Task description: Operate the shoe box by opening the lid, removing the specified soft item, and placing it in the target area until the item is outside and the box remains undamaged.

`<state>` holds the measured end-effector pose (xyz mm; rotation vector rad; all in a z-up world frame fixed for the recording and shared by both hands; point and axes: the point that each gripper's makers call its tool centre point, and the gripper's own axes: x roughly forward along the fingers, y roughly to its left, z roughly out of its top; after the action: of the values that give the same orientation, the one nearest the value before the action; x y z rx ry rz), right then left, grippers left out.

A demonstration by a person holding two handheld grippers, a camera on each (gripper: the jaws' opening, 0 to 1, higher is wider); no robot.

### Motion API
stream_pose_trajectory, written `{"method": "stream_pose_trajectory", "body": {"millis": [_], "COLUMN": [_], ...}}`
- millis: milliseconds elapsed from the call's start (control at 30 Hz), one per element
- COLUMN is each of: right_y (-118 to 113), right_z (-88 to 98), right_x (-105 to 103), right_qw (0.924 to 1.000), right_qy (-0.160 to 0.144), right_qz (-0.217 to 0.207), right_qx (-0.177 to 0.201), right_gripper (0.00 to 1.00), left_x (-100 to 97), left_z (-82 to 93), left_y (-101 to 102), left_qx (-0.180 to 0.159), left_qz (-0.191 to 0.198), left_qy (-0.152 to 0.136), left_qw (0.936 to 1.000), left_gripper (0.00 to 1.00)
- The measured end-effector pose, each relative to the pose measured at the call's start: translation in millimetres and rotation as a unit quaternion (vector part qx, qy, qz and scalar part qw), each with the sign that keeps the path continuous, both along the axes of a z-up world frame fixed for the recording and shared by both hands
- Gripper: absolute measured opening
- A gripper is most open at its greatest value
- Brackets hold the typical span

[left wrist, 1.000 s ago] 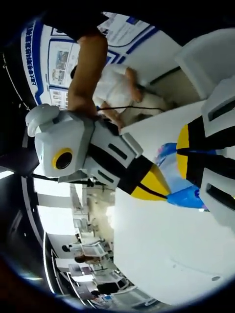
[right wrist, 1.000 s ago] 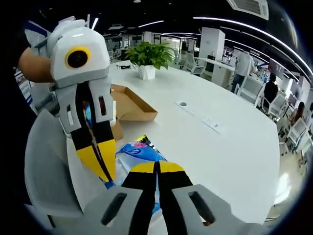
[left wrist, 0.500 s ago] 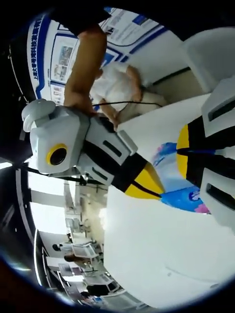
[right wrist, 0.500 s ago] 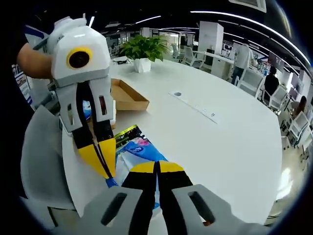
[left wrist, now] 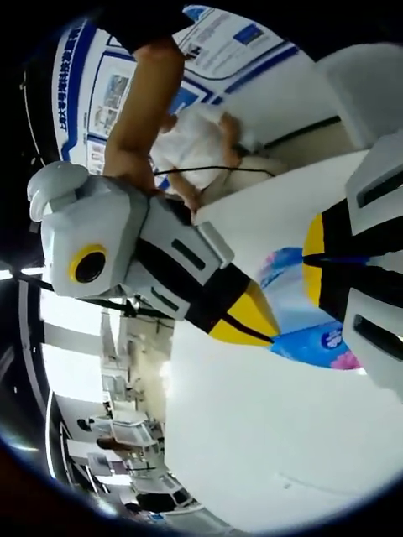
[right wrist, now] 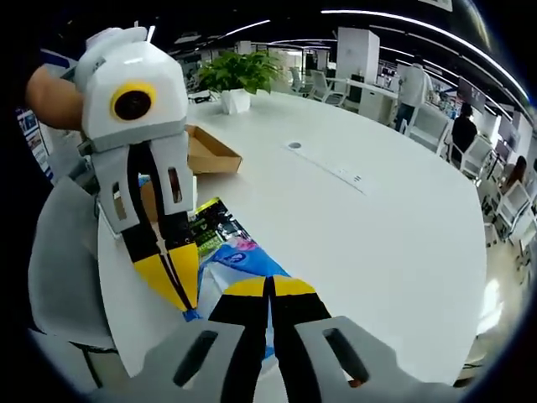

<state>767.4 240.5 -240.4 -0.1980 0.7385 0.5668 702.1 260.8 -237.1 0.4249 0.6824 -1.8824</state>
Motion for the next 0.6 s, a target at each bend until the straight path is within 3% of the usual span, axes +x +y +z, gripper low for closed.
{"method": "stream_pose_trajectory", "body": {"millis": [200,600], "right_y": [-4.3,-23.6], "right_z": [-15.5,-37.1], "right_x": [-2.4,-4.8], "right_qw": [0.9996,0.999], "right_qy": [0.013,0.027], "right_qz": [0.015,0.007], "right_qx": [-0.021,-0.034], "right_gripper": [0.0,0.0], "left_x": [-0.9,-2.2], "left_z": [-14.9,-37.0], "left_y": [-8.3,-22.6], "left_qx": [0.011,0.028], "left_qz": [-0.004,-0.003], "left_qy": [0.006,0.012], "left_qw": [0.9999,0.9995], "left_gripper": [0.0,0.0]}}
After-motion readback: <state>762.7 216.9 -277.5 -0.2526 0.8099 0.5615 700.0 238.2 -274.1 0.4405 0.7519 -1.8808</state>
